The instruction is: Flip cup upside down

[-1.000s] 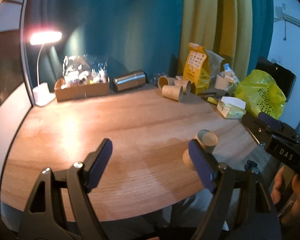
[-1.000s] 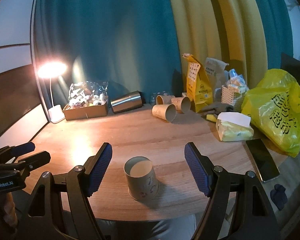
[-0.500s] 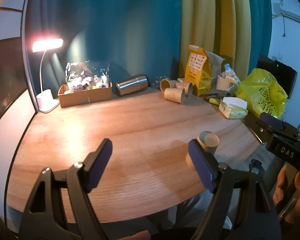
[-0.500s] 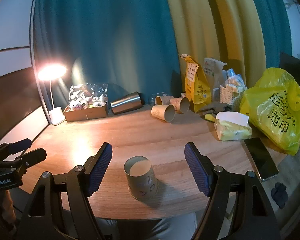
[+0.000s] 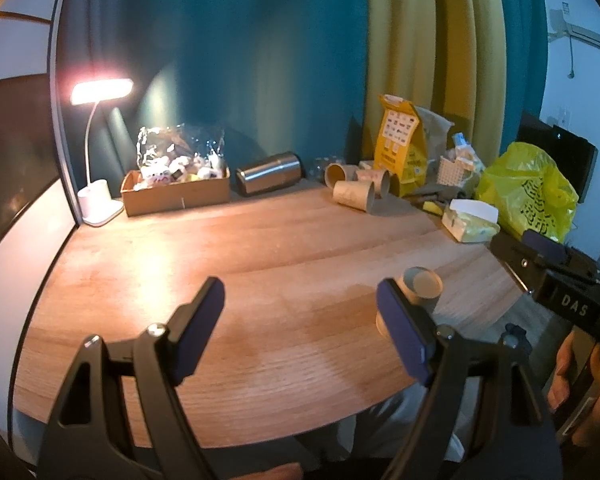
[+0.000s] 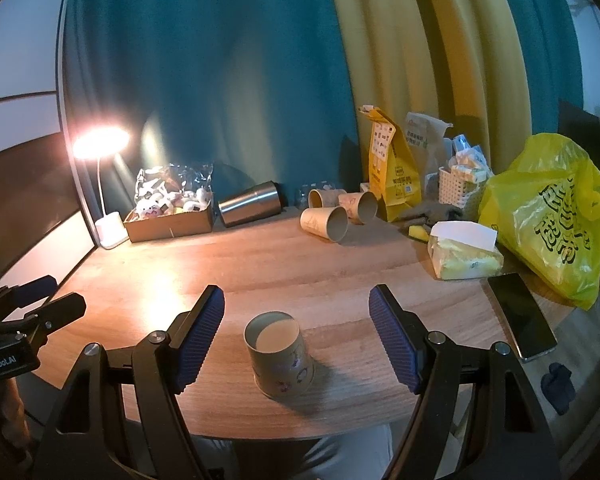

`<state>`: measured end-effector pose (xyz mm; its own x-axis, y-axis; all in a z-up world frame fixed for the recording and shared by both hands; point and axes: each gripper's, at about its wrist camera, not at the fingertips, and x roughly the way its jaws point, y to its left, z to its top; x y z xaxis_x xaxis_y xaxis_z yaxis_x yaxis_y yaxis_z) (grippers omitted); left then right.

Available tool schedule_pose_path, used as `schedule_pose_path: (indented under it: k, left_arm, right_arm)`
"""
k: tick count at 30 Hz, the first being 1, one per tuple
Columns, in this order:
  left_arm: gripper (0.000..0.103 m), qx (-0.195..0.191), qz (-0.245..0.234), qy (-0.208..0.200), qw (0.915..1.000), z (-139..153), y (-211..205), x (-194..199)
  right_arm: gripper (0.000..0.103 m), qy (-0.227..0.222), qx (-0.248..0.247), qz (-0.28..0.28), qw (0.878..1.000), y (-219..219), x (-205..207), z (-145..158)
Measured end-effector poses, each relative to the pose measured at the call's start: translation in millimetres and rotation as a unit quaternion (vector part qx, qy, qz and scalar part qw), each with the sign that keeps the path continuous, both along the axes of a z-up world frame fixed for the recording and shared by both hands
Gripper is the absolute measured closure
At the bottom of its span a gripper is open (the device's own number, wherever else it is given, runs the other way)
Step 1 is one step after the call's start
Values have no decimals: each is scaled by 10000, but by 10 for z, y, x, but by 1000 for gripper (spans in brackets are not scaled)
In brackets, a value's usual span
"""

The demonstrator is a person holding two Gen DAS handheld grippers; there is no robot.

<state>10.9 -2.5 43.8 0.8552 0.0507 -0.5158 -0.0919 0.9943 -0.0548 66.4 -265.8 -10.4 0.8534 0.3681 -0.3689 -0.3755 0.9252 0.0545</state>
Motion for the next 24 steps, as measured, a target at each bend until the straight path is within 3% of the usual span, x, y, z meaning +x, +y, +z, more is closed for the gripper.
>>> schedule_pose_path:
  k: [24]
  left_arm:
    - [23, -20, 79, -17, 10000, -5, 69, 12]
  right_arm:
    - [25, 26, -14, 62, 10000, 60, 29, 13]
